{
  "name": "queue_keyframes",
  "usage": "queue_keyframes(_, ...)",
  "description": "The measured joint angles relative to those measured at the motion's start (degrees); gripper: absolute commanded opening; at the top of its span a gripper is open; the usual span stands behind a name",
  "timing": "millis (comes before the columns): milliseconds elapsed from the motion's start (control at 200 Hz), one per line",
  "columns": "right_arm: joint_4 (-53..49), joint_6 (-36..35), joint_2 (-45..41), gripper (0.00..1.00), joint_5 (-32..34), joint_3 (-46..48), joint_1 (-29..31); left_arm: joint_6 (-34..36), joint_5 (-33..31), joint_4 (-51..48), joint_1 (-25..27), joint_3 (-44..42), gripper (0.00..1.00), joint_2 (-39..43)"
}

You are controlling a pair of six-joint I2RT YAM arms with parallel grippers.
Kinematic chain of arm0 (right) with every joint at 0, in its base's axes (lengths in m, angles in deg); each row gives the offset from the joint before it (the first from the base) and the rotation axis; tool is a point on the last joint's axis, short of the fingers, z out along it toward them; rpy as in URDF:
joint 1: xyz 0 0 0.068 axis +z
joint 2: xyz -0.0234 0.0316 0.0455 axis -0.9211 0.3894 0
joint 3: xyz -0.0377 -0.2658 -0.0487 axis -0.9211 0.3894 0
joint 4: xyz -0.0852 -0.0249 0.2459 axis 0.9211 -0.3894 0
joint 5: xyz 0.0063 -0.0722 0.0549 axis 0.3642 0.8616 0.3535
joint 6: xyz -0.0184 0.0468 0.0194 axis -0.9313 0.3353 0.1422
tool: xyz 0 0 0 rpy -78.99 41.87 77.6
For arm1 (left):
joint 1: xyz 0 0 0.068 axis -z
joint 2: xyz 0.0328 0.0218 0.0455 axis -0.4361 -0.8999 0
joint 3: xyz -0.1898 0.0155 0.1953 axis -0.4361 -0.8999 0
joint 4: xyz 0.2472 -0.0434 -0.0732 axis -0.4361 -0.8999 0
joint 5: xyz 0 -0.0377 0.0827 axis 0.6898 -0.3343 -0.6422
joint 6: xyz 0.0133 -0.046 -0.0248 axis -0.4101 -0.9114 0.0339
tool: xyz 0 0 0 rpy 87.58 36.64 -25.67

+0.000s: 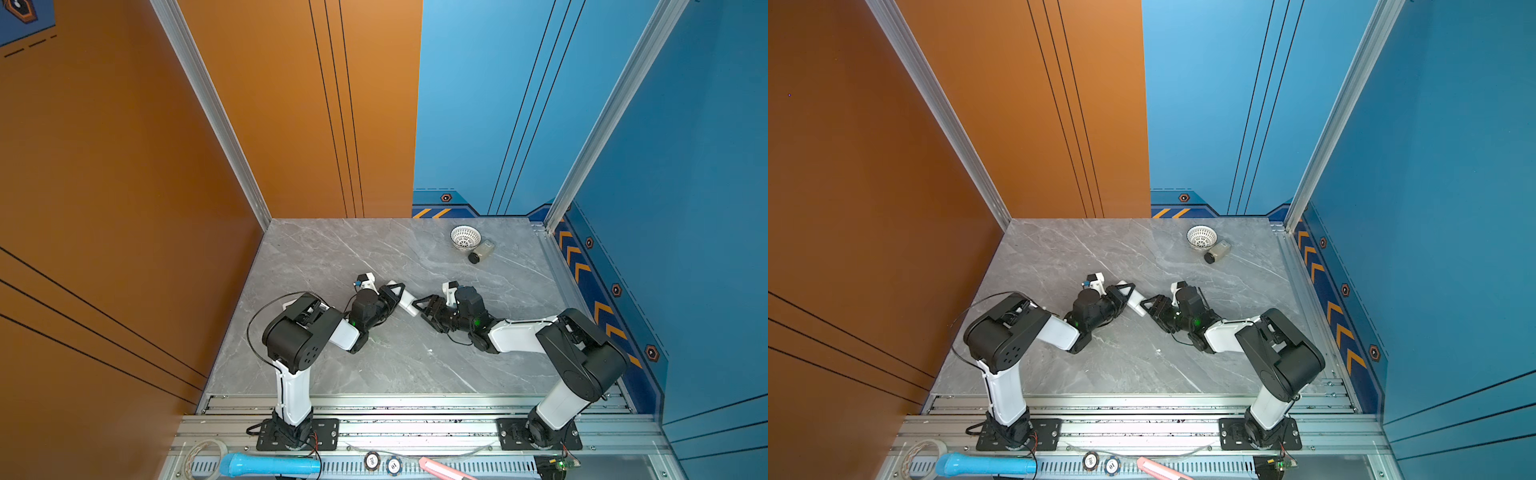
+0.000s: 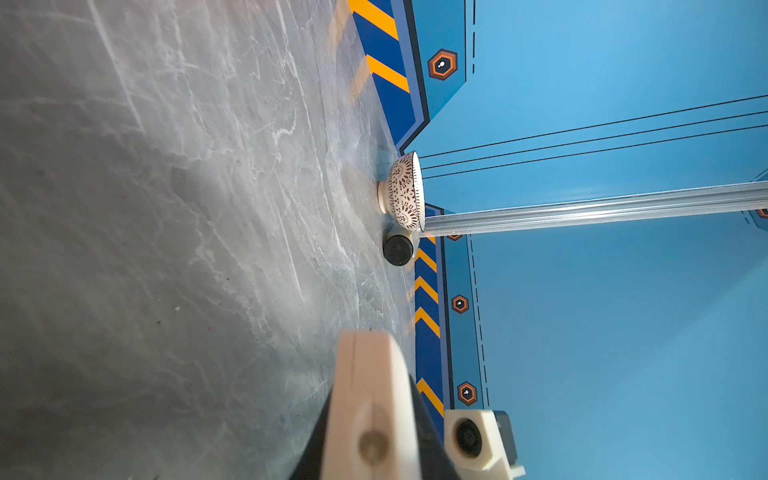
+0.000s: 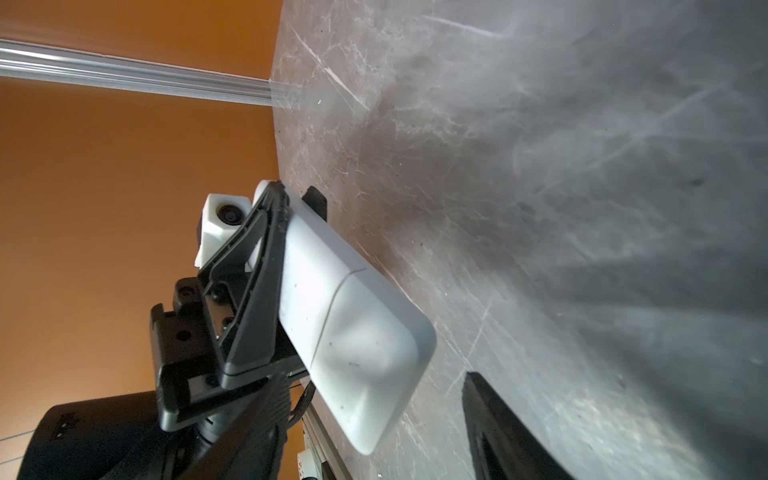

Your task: Unload the batteries from the remote control

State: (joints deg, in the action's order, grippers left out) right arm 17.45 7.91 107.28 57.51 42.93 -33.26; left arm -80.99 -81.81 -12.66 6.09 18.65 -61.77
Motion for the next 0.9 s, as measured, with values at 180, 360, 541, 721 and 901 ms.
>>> queue_keyframes(180, 2.6, 1.5, 3.3, 0.58, 0.0, -0.8, 0.0, 0.0, 0.3, 0.9, 0.0, 0.0, 0.00, 0.0)
queue_keyframes(360, 4.8, 2.7, 3.7, 0.43, 0.0, -0.9, 0.0, 0.0, 0.4, 0.8, 0.0, 0.0, 0.00, 0.0)
queue_keyframes(541, 6.7, 4.0, 3.7, 0.35, 0.4, 0.0, 0.0, -0.5, 0.3, 0.9, -0.5, 0.0, 0.00, 0.0)
queue_keyframes(721, 8.2, 4.3, 3.5, 0.38, 1.4, 1.4, 0.5, -0.4, 0.5, 0.8, -0.5, -0.1, 0.00, 0.0)
queue_keyframes(901, 8.2, 4.0, 2.6, 0.51, 1.5, 2.8, 1.2, -0.2, 0.5, 0.9, -0.8, -0.1, 0.00, 0.0)
